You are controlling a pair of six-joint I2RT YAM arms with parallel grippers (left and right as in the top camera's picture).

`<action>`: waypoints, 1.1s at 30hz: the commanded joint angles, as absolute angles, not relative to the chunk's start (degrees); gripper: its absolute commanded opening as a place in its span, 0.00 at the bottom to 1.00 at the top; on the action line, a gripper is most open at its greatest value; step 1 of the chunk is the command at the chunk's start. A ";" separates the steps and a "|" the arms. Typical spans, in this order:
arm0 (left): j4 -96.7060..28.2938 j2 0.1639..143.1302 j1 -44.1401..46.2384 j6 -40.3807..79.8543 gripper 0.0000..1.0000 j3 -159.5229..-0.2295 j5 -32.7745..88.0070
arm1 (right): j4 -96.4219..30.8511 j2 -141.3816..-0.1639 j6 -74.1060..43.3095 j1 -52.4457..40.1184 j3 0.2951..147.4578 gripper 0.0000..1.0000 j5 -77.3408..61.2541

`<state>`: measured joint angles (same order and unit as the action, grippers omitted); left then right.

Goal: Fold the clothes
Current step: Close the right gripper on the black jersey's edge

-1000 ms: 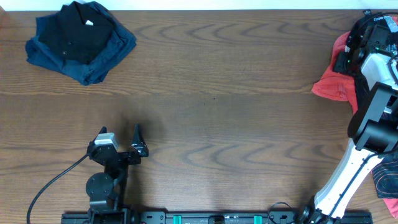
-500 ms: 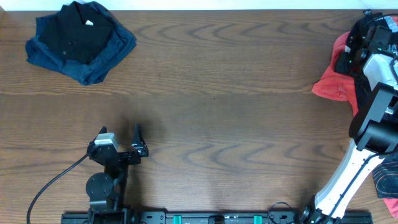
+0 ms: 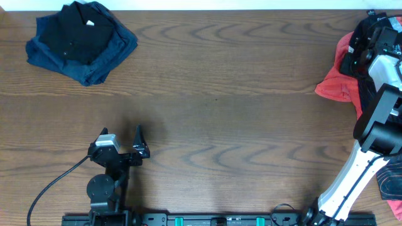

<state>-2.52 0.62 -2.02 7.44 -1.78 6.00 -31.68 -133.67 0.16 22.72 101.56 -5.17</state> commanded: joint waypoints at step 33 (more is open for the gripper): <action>-3.46 0.30 -1.78 6.87 0.98 -0.23 6.59 | -32.21 -131.70 -0.82 23.24 102.69 0.27 -5.23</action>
